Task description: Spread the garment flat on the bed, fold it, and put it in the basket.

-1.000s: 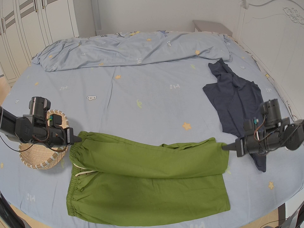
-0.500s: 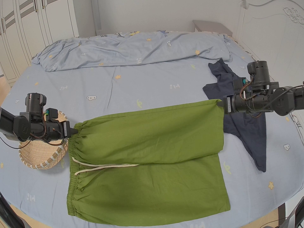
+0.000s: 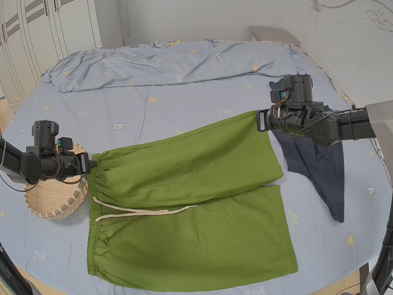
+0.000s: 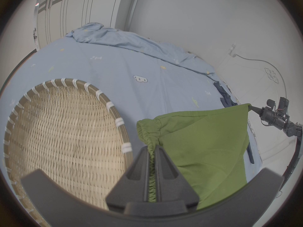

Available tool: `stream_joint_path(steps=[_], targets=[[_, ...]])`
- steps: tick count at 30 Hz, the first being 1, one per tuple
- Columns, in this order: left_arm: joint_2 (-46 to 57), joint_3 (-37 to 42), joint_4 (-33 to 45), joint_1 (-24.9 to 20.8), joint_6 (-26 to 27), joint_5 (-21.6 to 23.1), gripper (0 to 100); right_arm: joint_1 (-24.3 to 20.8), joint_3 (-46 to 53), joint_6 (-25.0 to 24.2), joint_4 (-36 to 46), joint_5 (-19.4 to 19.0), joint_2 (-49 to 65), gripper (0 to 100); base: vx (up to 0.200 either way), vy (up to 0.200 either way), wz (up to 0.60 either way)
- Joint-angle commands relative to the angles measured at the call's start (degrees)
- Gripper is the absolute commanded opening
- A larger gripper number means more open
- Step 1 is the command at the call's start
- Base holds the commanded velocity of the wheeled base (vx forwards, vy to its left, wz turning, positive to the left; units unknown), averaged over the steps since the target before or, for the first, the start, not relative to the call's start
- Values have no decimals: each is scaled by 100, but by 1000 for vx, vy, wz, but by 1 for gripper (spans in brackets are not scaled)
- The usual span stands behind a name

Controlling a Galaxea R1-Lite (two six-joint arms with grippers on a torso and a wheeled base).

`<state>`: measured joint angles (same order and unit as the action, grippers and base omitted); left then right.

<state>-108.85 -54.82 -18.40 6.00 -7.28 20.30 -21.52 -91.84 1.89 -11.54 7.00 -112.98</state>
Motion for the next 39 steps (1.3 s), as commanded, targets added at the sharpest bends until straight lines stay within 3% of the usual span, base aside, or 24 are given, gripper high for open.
stream_joint_path(steps=[1,12,39], targets=[[-224,-2,-217,15,-2,-158,0,-37,-361,13,-14,12,-365,0,0,0,0],[-497,-55,-753,-2,-37,-342,0,16,-932,4,-32,21,-699,0,0,0,0],[-954,-784,-797,15,-46,-492,0,192,-1424,-4,-94,144,-1165,0,0,0,0]])
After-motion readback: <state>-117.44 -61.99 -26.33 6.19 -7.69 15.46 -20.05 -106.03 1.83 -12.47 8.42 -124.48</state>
